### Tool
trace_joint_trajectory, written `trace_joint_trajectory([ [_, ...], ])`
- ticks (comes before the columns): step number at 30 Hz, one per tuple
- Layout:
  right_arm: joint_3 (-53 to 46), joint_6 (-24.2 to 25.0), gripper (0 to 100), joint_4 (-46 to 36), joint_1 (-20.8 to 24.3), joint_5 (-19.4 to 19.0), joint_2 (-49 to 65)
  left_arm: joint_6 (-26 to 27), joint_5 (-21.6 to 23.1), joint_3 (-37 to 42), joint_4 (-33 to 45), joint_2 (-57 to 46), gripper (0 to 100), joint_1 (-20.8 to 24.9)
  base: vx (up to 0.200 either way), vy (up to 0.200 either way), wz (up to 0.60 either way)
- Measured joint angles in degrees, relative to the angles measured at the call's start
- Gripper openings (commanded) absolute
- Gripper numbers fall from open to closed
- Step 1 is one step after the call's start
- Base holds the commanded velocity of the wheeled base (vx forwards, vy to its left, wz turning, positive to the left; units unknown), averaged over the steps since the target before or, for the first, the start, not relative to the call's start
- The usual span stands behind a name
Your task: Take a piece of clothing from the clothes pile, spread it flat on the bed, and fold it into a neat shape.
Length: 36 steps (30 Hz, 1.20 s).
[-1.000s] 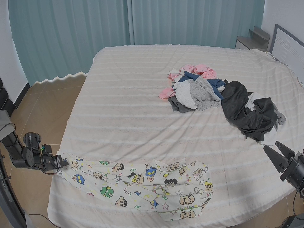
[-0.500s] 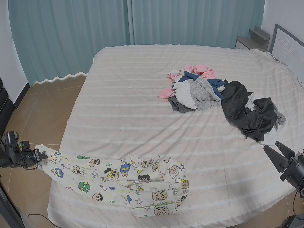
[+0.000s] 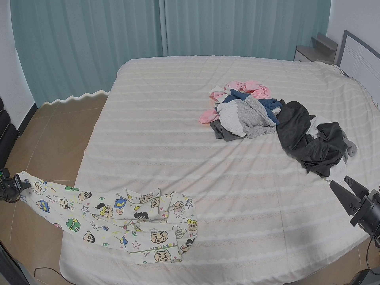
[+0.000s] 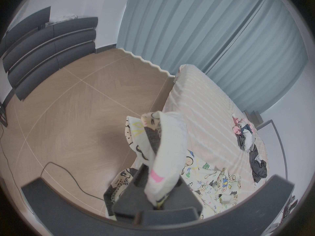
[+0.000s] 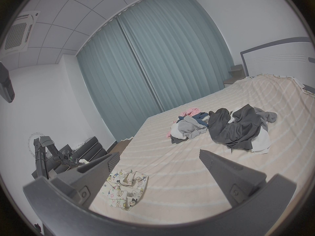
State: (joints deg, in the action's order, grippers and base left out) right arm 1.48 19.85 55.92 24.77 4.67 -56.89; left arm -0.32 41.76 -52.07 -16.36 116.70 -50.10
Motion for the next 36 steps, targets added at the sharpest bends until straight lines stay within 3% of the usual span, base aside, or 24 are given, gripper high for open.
trace_joint_trajectory([
  [3,0.0,0.0,100,0.0,0.0,0.0,0.0,-0.3,0.1,-0.3,0.4,-1.9,0,0.4,0.0,0.0,0.0],
  [7,0.0,0.0,100,0.0,0.0,0.0,0.0,-2.2,0.1,1.5,0.6,-5.4,0,4.4,0.0,0.0,0.0],
  [14,0.1,0.1,100,0.1,0.0,0.0,0.1,-5.1,-3.4,7.7,0.7,-13.2,0,17.8,0.0,0.0,0.0],
  [20,0.1,0.1,100,0.1,0.0,0.0,0.1,-11.2,-11.5,12.0,0.4,-19.6,0,32.7,0.0,0.0,0.0],
  [27,0.1,0.2,100,0.1,0.0,0.0,0.1,-18.6,-24.1,14.7,-1.8,-23.6,0,51.6,0.0,0.0,0.0],
  [32,0.1,0.2,100,0.1,0.0,0.0,0.1,-24.1,-34.1,16.2,-10.2,-22.4,0,63.5,0.0,0.0,0.0],
  [36,0.1,0.2,100,0.1,0.0,0.0,0.1,-28.6,-39.2,16.8,-16.9,-18.7,0,71.4,0.0,0.0,0.0],
])
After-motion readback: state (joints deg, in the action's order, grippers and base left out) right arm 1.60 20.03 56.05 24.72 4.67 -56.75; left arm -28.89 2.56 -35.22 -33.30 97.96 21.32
